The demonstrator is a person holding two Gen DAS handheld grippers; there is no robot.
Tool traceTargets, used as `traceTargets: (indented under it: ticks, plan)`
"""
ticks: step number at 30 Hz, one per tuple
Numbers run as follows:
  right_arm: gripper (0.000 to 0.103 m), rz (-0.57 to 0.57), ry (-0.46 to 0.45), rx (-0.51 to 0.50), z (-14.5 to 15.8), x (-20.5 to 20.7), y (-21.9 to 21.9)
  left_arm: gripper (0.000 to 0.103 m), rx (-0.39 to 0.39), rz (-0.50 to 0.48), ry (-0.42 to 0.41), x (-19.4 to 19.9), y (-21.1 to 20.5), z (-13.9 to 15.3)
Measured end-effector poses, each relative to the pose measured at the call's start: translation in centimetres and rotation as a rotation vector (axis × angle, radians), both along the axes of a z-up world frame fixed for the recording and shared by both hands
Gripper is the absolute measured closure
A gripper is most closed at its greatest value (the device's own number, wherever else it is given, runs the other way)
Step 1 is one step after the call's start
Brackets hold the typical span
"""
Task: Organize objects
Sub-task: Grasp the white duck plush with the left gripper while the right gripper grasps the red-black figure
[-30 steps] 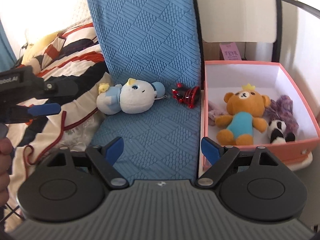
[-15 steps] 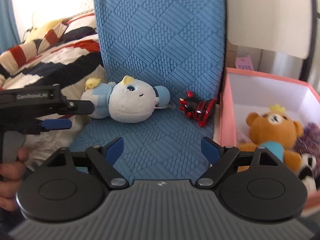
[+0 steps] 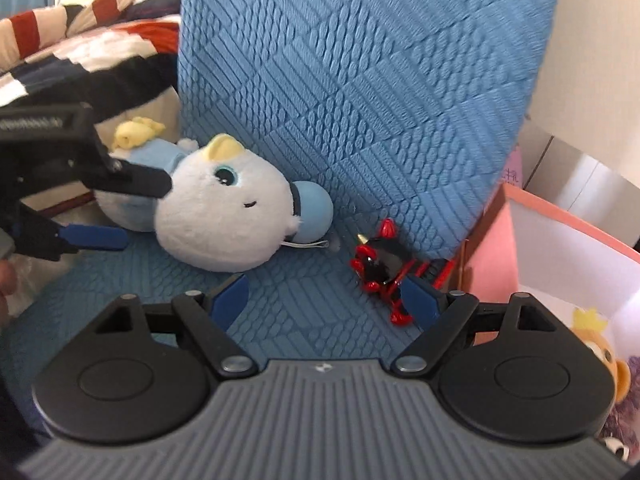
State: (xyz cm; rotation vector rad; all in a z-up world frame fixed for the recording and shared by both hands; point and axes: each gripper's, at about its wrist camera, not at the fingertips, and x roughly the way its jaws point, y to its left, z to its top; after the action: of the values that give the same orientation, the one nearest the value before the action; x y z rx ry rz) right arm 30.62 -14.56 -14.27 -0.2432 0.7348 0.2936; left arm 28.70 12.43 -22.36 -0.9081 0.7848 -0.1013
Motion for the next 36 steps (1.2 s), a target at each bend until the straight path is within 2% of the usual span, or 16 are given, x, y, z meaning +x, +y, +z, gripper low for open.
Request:
traceTargets:
  ticks: [4,11,17,22,25,27,36]
  plan:
    - [0.018,0.030,-0.032,-0.100,-0.8,2.0,1.3,0.017,-0.069,0.060,-0.001,1.0,1.0,-0.8]
    - [0.021,0.082,-0.030,-0.254,-3.3,5.7,2.9,0.017,-0.095,0.112,0.066,3.0,1.5,-2.8]
    - [0.021,0.083,-0.006,-0.253,-4.6,7.0,3.3,0.016,-0.182,0.113,0.112,5.1,1.7,-4.2]
    - [0.021,0.083,-0.011,-0.312,-5.7,8.0,3.6,0.011,-0.246,0.143,0.137,6.5,2.0,-5.3]
    - [0.021,0.082,-0.005,-0.351,-6.5,8.8,3.6,0.010,-0.259,0.150,0.141,7.1,1.9,-5.7]
    - [0.026,0.071,0.005,-0.376,-7.0,9.2,3.5,0.009,-0.275,0.154,0.143,7.5,1.8,-5.9]
    - [0.030,0.051,0.059,-0.425,-8.7,10.3,3.3,0.008,-0.359,0.176,0.138,8.6,1.1,-7.5]
